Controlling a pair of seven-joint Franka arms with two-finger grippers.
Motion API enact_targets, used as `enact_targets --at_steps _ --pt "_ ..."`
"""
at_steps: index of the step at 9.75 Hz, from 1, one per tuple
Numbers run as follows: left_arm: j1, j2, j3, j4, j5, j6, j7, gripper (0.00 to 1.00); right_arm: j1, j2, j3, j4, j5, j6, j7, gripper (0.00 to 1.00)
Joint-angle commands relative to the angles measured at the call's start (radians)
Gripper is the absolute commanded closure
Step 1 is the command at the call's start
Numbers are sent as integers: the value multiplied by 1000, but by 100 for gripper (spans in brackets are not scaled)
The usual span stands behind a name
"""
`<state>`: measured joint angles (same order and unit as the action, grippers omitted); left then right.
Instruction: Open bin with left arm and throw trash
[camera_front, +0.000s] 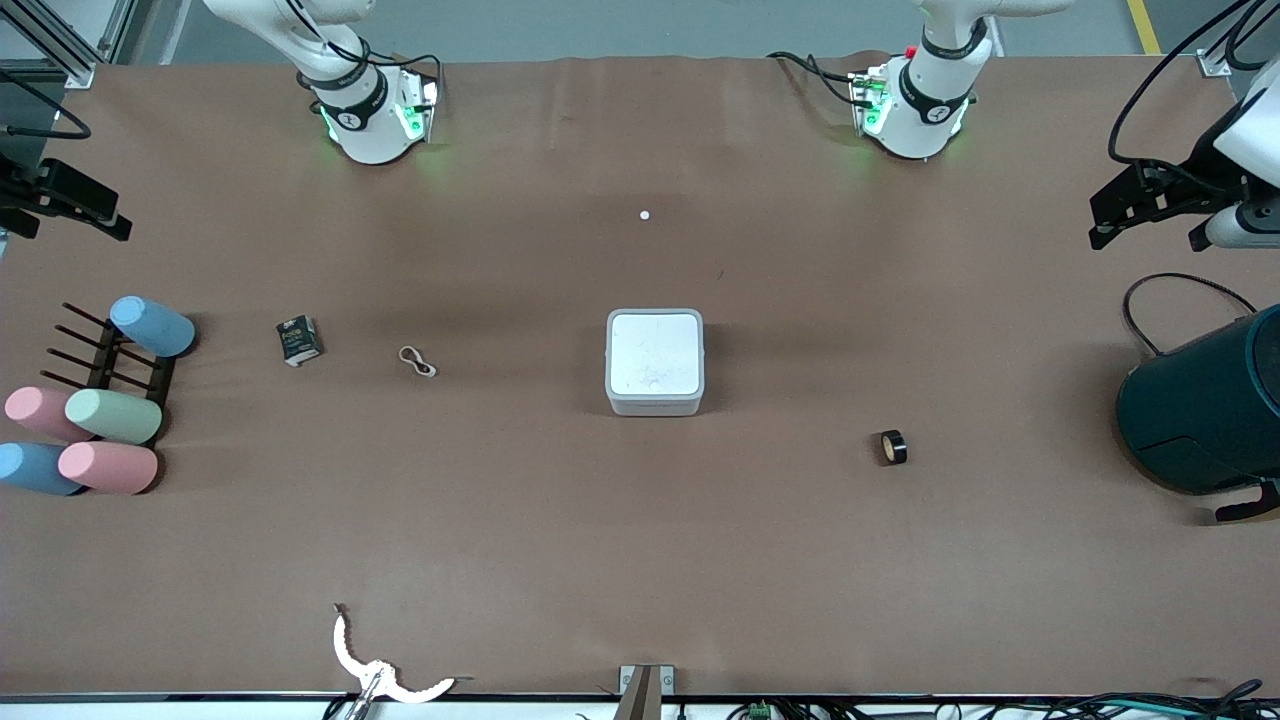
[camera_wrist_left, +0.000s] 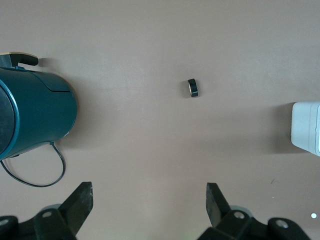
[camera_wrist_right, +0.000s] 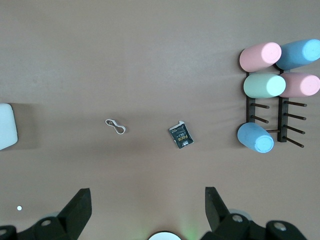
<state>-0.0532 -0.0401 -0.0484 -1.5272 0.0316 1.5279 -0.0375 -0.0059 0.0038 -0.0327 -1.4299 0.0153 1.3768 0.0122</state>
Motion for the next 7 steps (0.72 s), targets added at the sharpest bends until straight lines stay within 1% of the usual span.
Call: enact_targets --at_steps 1,2,3,4,5,6,7 --pt "0 12 -16 25 1 -22 -8 0 -12 -11 13 -4 -11 -1 9 0" --pt "1 23 -30 21 -8 -22 -7 0 -12 -11 13 -4 -12 -1 8 0" --pt "-7 49 -62 21 -21 -23 17 1 -14 -11 13 -12 -12 1 9 0" --pt "-22 86 -109 0 -56 -34 -1 21 -19 -7 11 -24 -12 -1 9 0" --pt "-58 171 -167 8 -109 -22 -27 66 -23 5 10 -61 -12 31 6 0" --pt "-133 283 -215 28 -120 71 -126 93 -25 10 8 -125 -12 101 5 0" --pt "-227 383 -220 44 -116 212 -262 100 -38 10 7 -229 -12 213 -20 0"
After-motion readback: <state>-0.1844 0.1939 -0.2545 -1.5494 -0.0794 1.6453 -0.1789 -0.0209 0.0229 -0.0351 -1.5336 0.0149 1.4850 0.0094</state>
